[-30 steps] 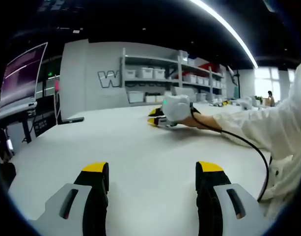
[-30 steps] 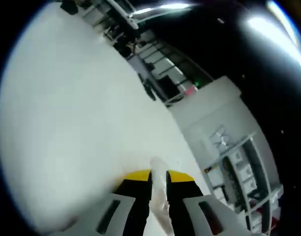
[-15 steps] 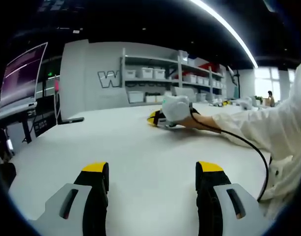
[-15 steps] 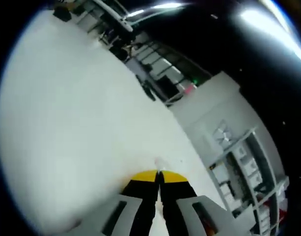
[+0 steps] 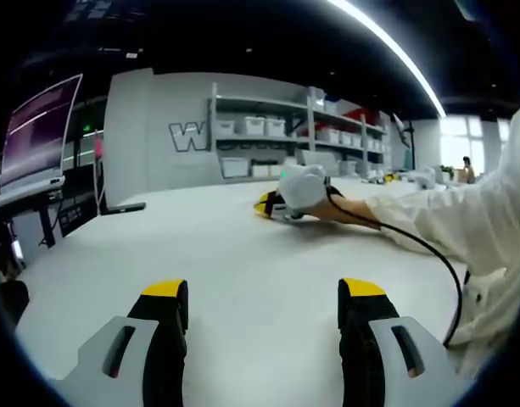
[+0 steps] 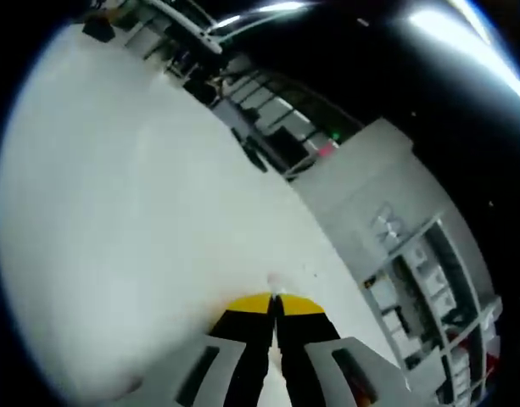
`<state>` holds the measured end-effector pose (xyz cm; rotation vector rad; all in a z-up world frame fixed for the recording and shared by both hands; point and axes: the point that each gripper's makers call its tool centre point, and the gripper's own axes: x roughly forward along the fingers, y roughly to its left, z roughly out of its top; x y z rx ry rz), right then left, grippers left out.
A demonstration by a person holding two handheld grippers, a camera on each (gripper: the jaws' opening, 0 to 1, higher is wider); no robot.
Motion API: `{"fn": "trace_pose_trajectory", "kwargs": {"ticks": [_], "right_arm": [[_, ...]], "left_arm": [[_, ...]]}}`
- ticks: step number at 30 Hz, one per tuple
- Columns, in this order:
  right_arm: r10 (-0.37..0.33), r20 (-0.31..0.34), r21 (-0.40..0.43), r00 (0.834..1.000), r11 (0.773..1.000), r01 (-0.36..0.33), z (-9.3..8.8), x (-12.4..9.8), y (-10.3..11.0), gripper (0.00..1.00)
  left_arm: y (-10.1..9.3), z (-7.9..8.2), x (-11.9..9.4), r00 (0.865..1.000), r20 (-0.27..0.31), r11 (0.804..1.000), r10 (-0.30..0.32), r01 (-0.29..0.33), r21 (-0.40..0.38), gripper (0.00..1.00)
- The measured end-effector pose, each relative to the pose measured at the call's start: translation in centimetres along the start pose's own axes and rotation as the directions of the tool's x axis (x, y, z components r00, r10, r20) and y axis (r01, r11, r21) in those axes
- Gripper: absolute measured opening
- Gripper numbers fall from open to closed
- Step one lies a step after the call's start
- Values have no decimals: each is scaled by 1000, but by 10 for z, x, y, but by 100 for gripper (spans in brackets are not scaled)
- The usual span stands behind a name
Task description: Open the resealable bag by pulling the two sides of the seal apart until the entire bag opening is separated and visibly accessible.
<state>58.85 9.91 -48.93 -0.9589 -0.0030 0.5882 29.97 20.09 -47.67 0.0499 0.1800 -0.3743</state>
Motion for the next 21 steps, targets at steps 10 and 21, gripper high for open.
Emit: {"fn": "trace_pose_trajectory", "kwargs": {"ticks": [10, 21], "right_arm": [[2, -4, -17, 1000, 1000, -2, 0, -1, -1, 0], [-66, 15, -36, 998, 997, 66, 10, -8, -32, 0]], "left_arm": [[1, 0, -3, 1000, 0, 1000, 3, -3, 3, 72], [2, -1, -5, 1000, 3, 1000, 3, -3, 2, 72]]}}
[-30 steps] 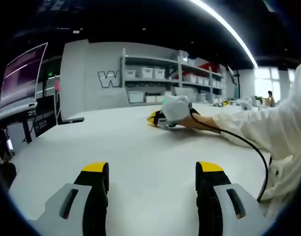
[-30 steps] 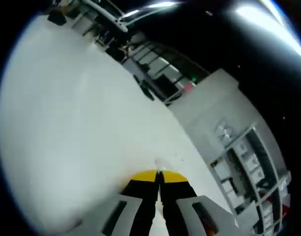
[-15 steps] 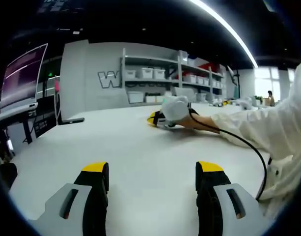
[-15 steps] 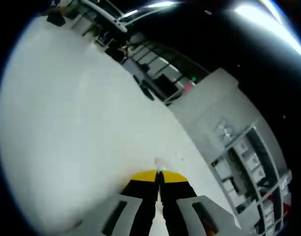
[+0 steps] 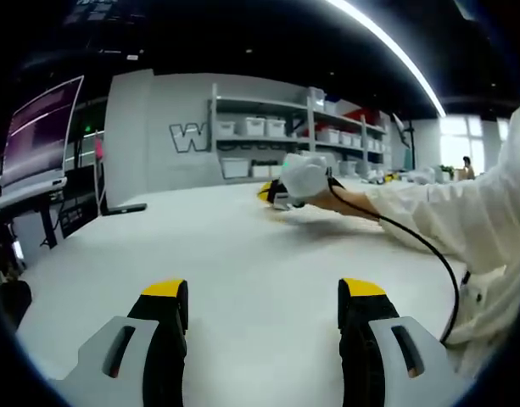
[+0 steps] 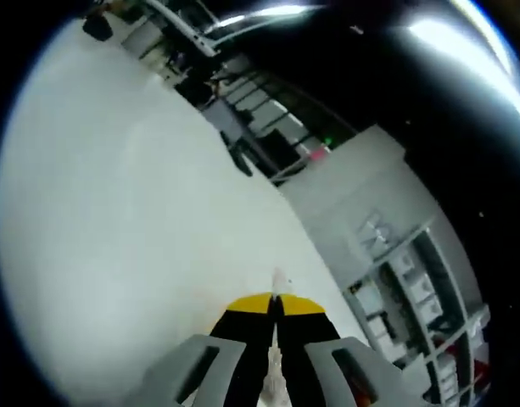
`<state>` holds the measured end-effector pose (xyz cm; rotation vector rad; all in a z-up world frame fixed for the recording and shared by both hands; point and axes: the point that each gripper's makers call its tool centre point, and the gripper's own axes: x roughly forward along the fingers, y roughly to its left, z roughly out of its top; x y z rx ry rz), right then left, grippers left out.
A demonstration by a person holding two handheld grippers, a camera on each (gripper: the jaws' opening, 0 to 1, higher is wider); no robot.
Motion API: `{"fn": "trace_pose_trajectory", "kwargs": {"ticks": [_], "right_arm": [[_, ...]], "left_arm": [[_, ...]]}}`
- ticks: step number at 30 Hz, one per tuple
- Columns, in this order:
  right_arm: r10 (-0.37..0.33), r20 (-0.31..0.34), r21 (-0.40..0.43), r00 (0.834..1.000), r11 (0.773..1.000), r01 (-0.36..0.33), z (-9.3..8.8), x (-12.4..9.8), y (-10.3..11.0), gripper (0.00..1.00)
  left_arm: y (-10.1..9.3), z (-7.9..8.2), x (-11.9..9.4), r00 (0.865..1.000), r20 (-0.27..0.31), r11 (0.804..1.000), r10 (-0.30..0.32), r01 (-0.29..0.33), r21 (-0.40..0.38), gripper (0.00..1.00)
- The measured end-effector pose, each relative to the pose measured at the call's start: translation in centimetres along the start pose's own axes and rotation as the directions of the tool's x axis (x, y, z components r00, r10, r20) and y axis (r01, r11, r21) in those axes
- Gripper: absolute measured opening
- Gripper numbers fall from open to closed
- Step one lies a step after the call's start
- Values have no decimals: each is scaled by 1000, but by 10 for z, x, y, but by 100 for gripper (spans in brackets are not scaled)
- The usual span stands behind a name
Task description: Open the resealable bag by pulling the two sides of the seal apart until the entire bag opening is separated and visibly accessible.
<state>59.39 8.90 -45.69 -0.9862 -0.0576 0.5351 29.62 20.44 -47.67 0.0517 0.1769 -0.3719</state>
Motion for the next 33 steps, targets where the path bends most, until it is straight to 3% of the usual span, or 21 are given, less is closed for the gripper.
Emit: {"fn": "trace_pose_trajectory", "kwargs": {"ticks": [12, 23, 33], "right_arm": [[-40, 12, 22, 999, 999, 40, 4, -9, -19, 0], [-120, 43, 34, 992, 992, 119, 13, -24, -54, 0], [-129, 43, 69, 991, 990, 126, 12, -34, -61, 0]], "left_arm": [[0, 1, -2, 1000, 0, 1000, 3, -3, 6, 72], [-5, 6, -2, 1000, 9, 1000, -4, 4, 18, 72], [-7, 10, -5, 1000, 16, 1000, -4, 3, 28, 72]]}}
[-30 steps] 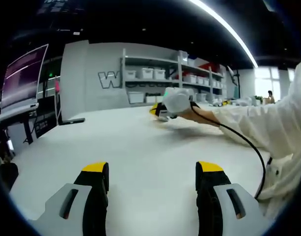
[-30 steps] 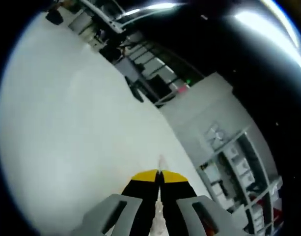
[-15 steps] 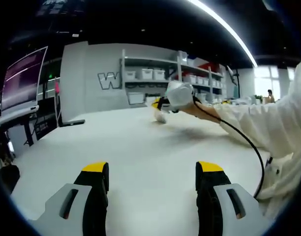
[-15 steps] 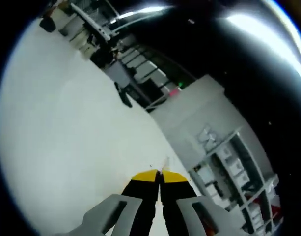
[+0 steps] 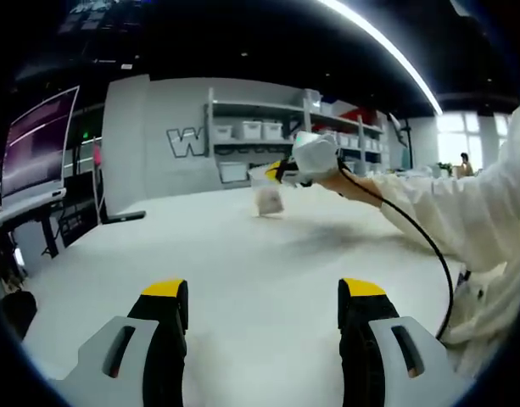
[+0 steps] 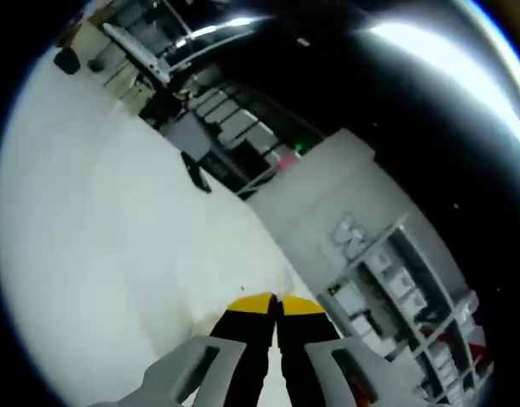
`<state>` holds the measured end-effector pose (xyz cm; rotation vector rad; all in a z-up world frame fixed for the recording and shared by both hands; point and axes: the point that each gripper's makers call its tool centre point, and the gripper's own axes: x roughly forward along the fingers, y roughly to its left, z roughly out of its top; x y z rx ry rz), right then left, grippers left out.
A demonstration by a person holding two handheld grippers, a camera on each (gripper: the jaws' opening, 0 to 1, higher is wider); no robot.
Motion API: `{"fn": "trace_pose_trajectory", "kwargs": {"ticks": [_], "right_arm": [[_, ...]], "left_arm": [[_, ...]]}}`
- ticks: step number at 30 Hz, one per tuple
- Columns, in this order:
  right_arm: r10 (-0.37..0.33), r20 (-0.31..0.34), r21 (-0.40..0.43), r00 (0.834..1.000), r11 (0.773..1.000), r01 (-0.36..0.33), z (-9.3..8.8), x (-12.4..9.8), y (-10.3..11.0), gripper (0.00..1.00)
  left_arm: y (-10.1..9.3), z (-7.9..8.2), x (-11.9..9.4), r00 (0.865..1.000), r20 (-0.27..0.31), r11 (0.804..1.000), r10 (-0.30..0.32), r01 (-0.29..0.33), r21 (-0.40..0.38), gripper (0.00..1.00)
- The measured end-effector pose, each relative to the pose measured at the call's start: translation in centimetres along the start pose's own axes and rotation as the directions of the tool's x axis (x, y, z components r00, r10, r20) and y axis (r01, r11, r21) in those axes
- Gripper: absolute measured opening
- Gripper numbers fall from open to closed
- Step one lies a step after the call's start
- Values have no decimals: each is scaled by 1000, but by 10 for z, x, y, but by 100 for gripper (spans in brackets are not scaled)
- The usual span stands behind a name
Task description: Open the resealable bag by pulling the two sides of the seal apart until the entire bag opening is separated and visibly accessible.
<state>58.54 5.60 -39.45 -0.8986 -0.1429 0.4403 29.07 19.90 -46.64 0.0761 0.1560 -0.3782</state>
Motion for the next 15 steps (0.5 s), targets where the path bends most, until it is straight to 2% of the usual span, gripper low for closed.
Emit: {"fn": "trace_pose_trajectory", "kwargs": {"ticks": [15], "right_arm": [[-20, 8, -2, 1000, 1000, 20, 8, -12, -13, 0]], "left_arm": [[-6, 5, -5, 1000, 10, 1000, -5, 5, 17, 72]]}}
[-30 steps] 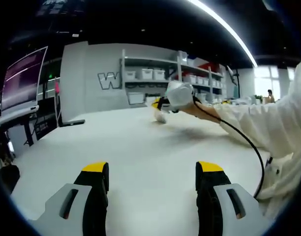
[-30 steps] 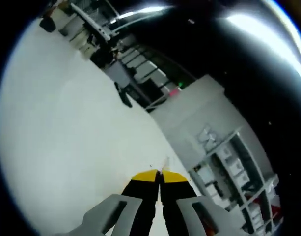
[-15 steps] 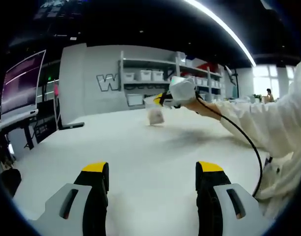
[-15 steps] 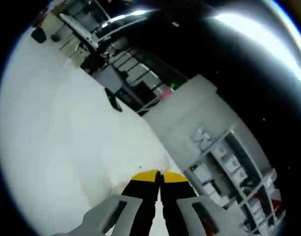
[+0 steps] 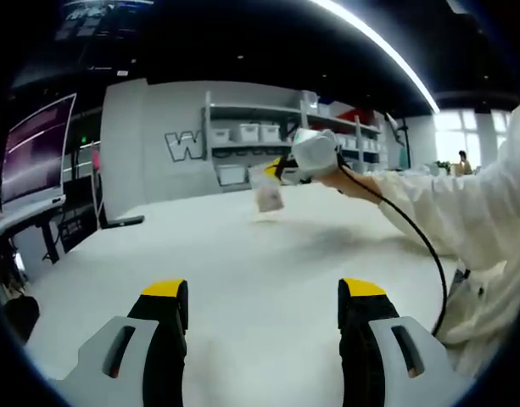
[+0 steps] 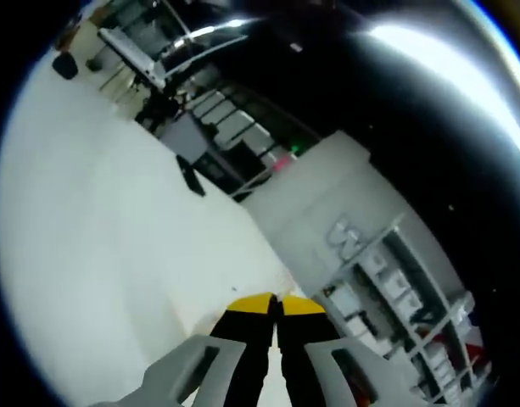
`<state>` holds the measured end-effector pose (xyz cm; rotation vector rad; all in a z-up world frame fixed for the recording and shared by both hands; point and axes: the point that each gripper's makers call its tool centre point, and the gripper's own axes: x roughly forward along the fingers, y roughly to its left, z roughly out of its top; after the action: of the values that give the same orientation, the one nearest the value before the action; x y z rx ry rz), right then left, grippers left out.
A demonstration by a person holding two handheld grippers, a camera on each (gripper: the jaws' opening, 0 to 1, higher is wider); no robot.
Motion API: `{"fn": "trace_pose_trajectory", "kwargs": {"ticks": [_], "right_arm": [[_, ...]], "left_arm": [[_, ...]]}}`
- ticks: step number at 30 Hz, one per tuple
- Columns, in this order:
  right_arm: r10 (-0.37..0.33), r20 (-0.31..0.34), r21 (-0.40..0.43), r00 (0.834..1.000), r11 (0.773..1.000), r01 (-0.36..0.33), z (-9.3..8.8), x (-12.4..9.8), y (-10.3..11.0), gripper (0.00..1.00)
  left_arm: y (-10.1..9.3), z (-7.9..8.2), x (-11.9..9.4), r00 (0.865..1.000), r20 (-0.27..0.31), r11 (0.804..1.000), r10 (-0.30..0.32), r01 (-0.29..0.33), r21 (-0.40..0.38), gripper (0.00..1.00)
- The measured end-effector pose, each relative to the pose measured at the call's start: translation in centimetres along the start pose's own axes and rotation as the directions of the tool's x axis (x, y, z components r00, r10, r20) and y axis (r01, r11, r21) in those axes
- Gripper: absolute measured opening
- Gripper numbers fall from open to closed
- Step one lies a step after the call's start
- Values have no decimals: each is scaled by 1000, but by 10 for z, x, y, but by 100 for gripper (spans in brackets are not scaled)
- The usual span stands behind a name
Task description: Open the resealable bag by pulling the two sides of the seal apart until the entire bag opening is separated and visibly accessible.
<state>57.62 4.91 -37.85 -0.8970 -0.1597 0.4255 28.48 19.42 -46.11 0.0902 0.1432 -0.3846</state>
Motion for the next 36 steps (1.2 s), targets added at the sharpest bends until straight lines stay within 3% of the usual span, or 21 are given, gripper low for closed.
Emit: {"fn": "trace_pose_trajectory", "kwargs": {"ticks": [36], "right_arm": [[-43, 19, -26, 999, 999, 43, 1, -40, -31, 0]], "left_arm": [[-17, 9, -5, 1000, 3, 1000, -11, 11, 19, 72]]}}
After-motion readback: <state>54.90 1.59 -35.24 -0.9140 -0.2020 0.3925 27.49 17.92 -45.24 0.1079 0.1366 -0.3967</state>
